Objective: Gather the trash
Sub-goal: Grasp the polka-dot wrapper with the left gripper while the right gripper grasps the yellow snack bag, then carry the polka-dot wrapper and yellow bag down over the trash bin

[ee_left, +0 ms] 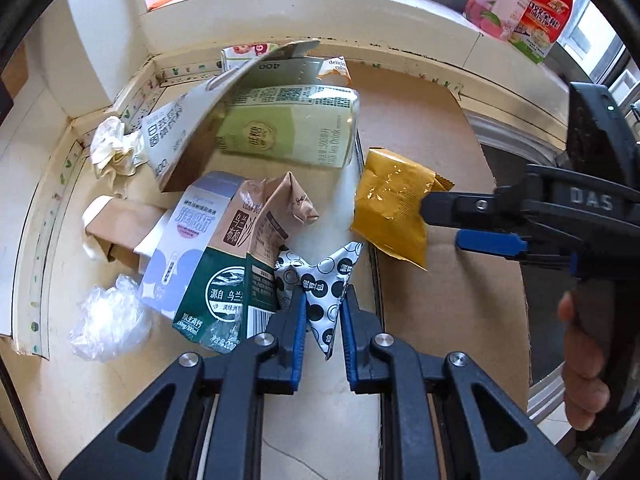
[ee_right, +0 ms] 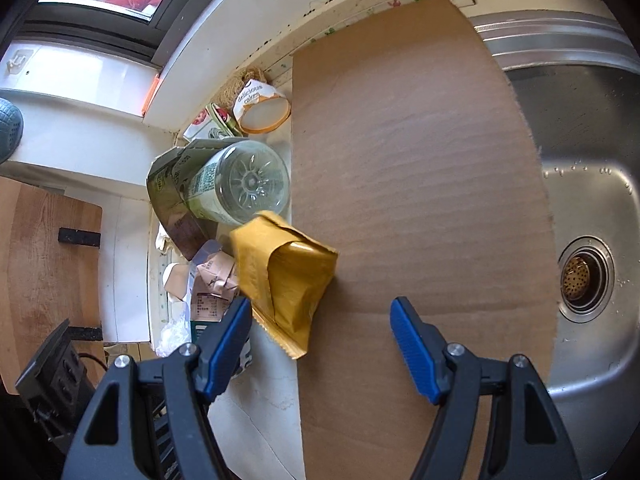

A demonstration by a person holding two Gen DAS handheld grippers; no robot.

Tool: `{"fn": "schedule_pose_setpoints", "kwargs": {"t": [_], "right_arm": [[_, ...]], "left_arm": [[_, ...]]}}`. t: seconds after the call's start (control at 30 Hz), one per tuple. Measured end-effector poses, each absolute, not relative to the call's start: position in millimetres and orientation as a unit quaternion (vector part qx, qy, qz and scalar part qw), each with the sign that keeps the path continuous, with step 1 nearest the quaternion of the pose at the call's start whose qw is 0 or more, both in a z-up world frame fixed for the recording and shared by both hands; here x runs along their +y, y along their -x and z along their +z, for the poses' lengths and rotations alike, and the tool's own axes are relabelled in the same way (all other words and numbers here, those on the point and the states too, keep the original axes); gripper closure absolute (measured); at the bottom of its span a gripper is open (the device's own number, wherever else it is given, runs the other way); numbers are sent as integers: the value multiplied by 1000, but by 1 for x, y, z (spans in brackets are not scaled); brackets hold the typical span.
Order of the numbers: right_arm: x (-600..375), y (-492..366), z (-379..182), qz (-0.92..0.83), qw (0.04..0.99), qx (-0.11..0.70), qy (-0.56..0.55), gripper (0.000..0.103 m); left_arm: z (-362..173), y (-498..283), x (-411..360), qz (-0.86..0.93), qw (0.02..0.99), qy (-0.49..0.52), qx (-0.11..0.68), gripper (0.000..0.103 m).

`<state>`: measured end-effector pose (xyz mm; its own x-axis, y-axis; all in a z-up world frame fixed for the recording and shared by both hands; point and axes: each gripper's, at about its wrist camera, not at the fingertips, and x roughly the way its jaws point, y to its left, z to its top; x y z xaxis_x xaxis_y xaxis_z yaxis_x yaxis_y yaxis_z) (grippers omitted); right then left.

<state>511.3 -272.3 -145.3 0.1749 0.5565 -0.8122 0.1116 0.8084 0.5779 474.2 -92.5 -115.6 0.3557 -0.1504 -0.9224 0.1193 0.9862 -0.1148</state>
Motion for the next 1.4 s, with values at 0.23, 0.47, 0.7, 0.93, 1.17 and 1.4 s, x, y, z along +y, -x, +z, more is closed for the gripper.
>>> {"fn": "schedule_pose_setpoints", "kwargs": {"t": [0.23, 0.47, 0.7, 0.93, 1.17, 1.4], "right_arm": [[-251, -510, -141, 160, 726, 623, -244, 31], [-224, -505, -138, 170, 735, 627, -197, 65], [-207, -484, -127, 196, 743, 617, -170, 90], [-200, -449, -93, 230, 758, 589, -159, 98], [-195, -405, -62, 245, 763, 577, -159, 98], [-192, -333, -38, 232, 780, 560, -154, 98]], "left_arm": [[-107, -452, -71, -70, 827, 32, 557, 89], [-88, -431, -48, -57, 842, 55, 534, 89], [-72, -420, -28, -51, 853, 78, 514, 89], [-58, -398, -23, -61, 861, 85, 498, 90], [-40, -367, -18, -80, 870, 90, 477, 90], [-31, -319, -9, -114, 875, 83, 463, 90]]}}
